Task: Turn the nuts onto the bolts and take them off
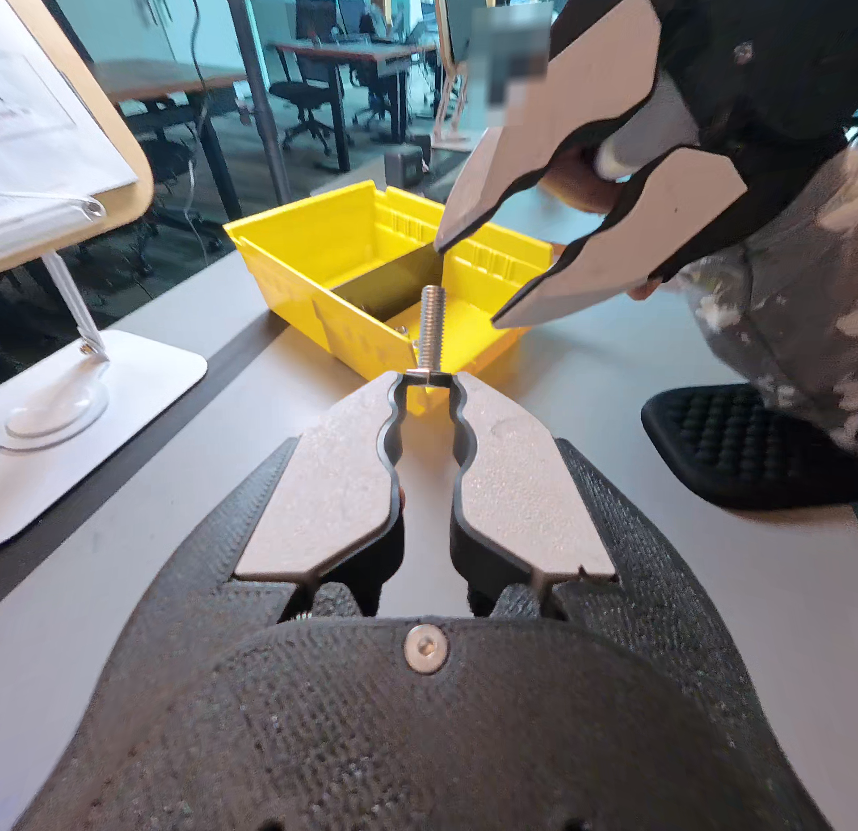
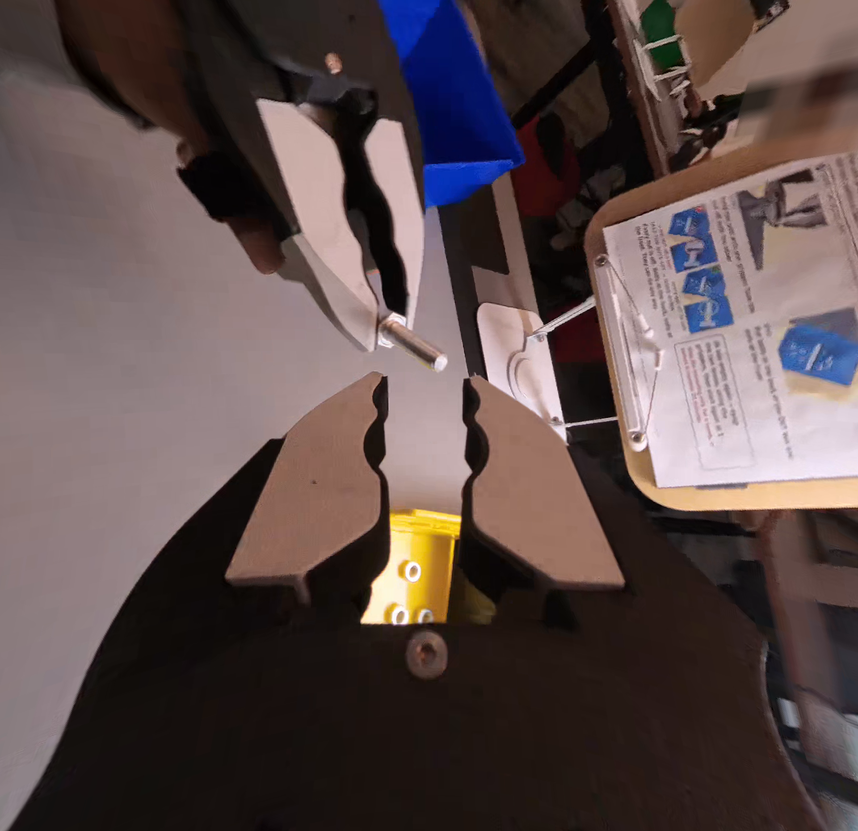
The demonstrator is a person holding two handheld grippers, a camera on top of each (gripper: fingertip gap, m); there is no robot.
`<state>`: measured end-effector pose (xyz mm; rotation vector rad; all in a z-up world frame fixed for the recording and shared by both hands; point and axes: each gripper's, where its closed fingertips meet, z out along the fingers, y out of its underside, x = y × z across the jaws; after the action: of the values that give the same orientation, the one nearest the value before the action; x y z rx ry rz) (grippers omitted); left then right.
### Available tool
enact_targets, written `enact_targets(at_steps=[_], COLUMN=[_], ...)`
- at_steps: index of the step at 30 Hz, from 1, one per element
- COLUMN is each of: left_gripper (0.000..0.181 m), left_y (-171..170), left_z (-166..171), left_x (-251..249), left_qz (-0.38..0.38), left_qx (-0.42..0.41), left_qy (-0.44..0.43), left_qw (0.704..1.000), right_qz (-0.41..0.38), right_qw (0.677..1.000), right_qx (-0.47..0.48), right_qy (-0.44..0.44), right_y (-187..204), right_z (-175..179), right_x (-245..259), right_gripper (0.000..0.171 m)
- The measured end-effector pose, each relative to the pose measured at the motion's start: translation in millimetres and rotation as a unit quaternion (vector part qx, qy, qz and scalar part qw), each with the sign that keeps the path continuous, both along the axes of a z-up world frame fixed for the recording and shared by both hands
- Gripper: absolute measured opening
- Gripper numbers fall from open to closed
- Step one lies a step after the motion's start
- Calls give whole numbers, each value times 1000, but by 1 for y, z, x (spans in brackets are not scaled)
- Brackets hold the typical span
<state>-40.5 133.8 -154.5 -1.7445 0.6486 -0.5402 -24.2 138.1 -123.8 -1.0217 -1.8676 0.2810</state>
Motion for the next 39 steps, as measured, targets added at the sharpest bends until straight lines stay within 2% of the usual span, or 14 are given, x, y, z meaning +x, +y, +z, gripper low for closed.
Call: enact_targets(at_steps=[3, 7, 10, 12, 16, 18, 20, 23, 27, 30, 32, 35, 39], left_gripper=[18, 18, 18, 18, 21, 24, 24, 24, 23, 22, 22, 21, 20], left_y=[-1, -2, -3, -3, 1, 3, 4, 6, 8, 10, 12, 17, 22], left_z=[-10, -18, -20, -16, 3, 14, 24, 29, 27, 24, 22, 24, 28], left_x=[4, 6, 5, 3, -8, -19, -28, -37, -41, -46, -52, -65, -85], left_qz=[-7, -12, -13, -12, 20, 41, 53, 66, 77, 84, 93, 116, 152], left_qx=[-22, -40, -46, -41, -1, 17, 31, 41, 44, 41, 39, 50, 71], left_qy=[25, 50, 56, 48, 18, 5, -13, -19, -13, -11, -14, -22, -33], left_qw=[999, 998, 997, 998, 1000, 999, 998, 997, 996, 996, 995, 992, 985], right_qz=[27, 54, 77, 74, 29, -36, -133, -300, -458, -521, -550, -568, -576], right_qw=[993, 963, 953, 958, 984, 992, 988, 950, 866, 814, 790, 768, 743], right_qx=[89, 211, 240, 222, 121, 76, 30, -48, -181, -246, -250, -259, -283], right_qy=[-77, -155, -166, -166, -130, -99, -75, -69, -79, -78, -106, -143, -187], right_y=[-5, -1, -4, -4, 12, 49, 104, 193, 270, 299, 313, 324, 328], right_z=[-18, -34, -38, -38, -24, -9, 2, -7, -62, -104, -132, -163, -188], right_x=[-7, -11, -15, -15, -9, 1, 19, 58, 102, 114, 125, 135, 142], right_gripper=[32, 33, 12, 10, 10, 10, 10, 10, 10, 10, 10, 10, 10])
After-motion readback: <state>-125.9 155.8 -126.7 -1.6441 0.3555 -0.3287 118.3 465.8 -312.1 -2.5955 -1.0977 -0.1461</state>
